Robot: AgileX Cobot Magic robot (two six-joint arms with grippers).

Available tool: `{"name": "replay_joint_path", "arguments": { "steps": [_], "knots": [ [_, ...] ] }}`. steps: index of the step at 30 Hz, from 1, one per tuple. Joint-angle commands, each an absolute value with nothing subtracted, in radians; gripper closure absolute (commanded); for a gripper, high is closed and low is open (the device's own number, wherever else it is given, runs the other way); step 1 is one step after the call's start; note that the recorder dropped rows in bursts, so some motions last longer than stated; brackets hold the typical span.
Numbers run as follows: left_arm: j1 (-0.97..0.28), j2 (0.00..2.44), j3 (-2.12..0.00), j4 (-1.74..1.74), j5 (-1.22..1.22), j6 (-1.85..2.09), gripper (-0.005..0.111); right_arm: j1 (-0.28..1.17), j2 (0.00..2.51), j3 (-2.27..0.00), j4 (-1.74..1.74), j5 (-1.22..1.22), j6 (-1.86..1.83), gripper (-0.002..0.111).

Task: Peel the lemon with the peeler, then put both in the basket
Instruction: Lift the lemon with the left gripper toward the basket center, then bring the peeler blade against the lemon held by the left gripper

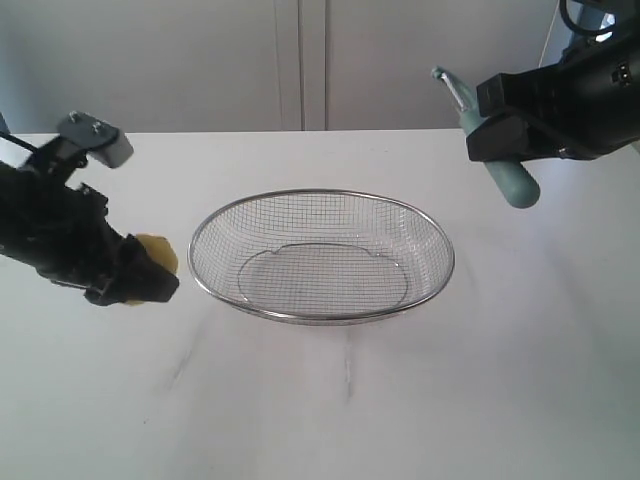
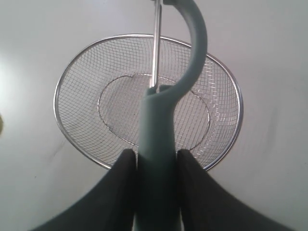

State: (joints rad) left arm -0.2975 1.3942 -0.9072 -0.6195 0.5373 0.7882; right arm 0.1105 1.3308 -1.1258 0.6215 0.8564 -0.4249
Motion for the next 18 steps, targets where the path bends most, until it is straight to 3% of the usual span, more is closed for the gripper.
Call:
{"name": "replay_joint_path", "arguments": {
  "steps": [1, 7, 11, 18],
  "knots": [
    [-0.303, 1.175, -0.905, -0.661, 0.596, 1.011, 0.106, 0.11, 1.337, -1.083, 0.634, 0.802, -0.44, 0.108],
    [-0.303, 1.014, -0.796, -1.147, 0.577, 1.588, 0.106, 0.11, 1.429, -1.056, 0.765, 0.841, -0.556, 0.108],
    [-0.303, 1.022, -0.751, -1.449, 0.478, 1.826, 0.106, 0.12, 1.546, -1.056, 1.001, 1.072, -0.789, 0.108],
    [-0.303, 1.11, -0.751, -1.604, 0.53, 2.02, 0.107, 0.294, 1.685, -1.056, 1.041, 1.117, -0.847, 0.108]
  ]
}}
